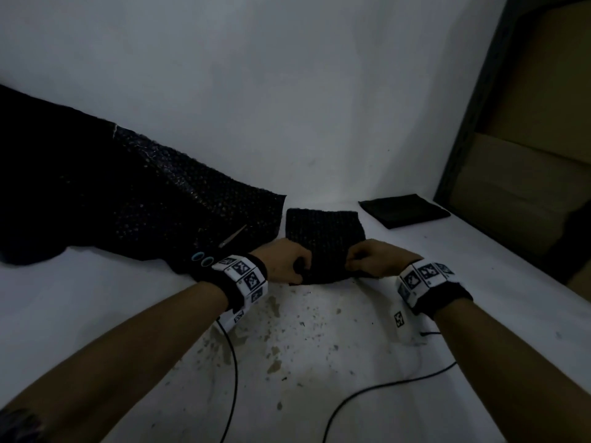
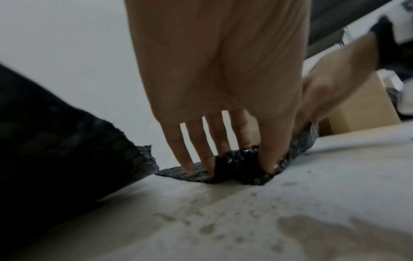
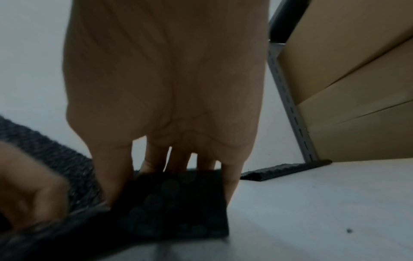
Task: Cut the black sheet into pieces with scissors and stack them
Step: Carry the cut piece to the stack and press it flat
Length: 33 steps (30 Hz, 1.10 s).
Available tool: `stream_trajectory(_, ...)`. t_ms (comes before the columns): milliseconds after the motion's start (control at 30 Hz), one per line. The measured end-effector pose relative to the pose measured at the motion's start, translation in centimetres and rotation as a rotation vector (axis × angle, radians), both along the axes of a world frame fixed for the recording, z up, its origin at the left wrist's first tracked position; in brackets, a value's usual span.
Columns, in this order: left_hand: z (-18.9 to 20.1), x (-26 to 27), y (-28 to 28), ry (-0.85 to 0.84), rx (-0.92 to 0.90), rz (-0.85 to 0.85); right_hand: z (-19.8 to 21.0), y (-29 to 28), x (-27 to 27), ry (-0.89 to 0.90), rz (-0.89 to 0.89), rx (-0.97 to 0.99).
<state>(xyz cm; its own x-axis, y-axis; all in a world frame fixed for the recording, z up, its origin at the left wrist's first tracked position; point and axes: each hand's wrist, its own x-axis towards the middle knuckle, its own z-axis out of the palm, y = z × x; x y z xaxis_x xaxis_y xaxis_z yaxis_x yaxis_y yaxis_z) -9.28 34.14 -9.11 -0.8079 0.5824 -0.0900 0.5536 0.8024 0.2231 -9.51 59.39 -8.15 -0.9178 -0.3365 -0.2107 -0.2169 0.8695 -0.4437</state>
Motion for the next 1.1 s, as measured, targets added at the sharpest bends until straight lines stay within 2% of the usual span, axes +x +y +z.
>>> stream_trajectory(133, 0.1, -0.9, -1.1, -0.077, 0.164, 0.087, 1.3, 0.3, 0.4, -0.042, -0.022, -0.150)
stream_trajectory(267, 0.5, -2.1, -2.0, -0.256, 0.453, 0.325, 1.5, 1.0, 0.3, -0.217, -0.081, -0.356)
stream_trajectory(367, 0.4, -2.4, -2.2, -0.282, 0.573, 0.404, 0.7, 1.7, -0.7, -0.175, -0.202, -0.443)
stream_trajectory(467, 0.6, -1.9, -2.1, -0.480, 0.747, 0.421, -0.1, 1.6, -1.2, -0.164, -0.333, -0.487)
stream_trajectory(567, 0.2, -2.3, -2.1, -0.453, 0.651, 0.409, -0.9, 1.7, -1.6, -0.206, -0.366, -0.356)
stream_trajectory(700, -0.7, -2.7, -1.9, -0.473, 0.678, 0.483, -1.5, 2.1, -2.4, -0.220, -0.416, -0.259)
stream_trajectory(833, -0.7, -2.5, -0.8, -0.370, 0.515, 0.485, -1.1, 2.1, -2.8, -0.162, -0.454, -0.224)
stream_trajectory(933, -0.6, -2.5, 0.1, -0.320, 0.375, 0.482, -1.4, 2.2, -3.1, -0.111, -0.461, -0.103)
stream_trajectory(1100, -1.1, -3.3, 0.5, -0.319, 0.315, 0.528, -2.0, 2.0, -3.1, -0.051, -0.488, 0.020)
